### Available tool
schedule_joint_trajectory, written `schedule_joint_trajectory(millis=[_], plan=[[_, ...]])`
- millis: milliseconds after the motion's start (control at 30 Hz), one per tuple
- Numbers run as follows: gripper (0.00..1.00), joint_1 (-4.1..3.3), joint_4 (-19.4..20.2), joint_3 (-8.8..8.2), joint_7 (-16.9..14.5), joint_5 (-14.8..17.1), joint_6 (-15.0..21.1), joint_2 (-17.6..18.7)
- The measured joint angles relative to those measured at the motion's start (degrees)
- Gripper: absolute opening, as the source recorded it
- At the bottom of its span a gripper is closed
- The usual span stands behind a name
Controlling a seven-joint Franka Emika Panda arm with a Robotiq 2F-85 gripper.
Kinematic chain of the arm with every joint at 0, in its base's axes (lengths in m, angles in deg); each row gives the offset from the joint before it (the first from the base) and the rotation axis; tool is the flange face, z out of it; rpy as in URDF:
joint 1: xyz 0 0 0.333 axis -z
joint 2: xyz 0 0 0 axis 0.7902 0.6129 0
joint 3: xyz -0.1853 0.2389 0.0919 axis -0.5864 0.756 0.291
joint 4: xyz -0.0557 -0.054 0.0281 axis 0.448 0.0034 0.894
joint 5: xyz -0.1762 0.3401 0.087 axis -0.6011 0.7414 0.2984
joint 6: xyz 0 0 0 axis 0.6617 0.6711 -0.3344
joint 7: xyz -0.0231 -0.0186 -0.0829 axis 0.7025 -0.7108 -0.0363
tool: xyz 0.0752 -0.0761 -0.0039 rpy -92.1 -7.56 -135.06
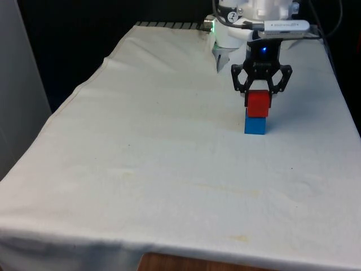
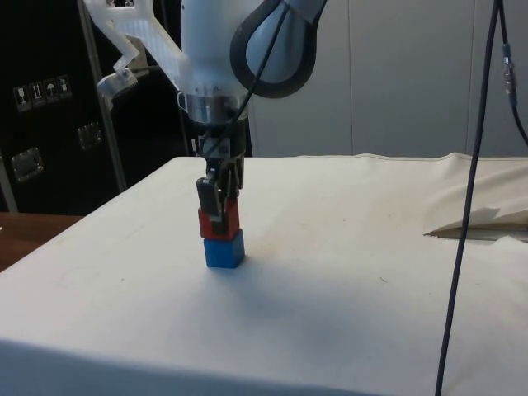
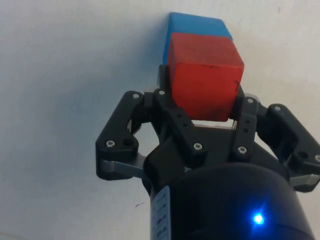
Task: Stack the two cubes.
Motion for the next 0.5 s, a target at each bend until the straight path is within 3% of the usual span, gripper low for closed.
schedule_joint_trajectory(millis=[500], plan=[[0.0,0.34,0.0,0.0,-0.11,0.0,0.0,0.29]])
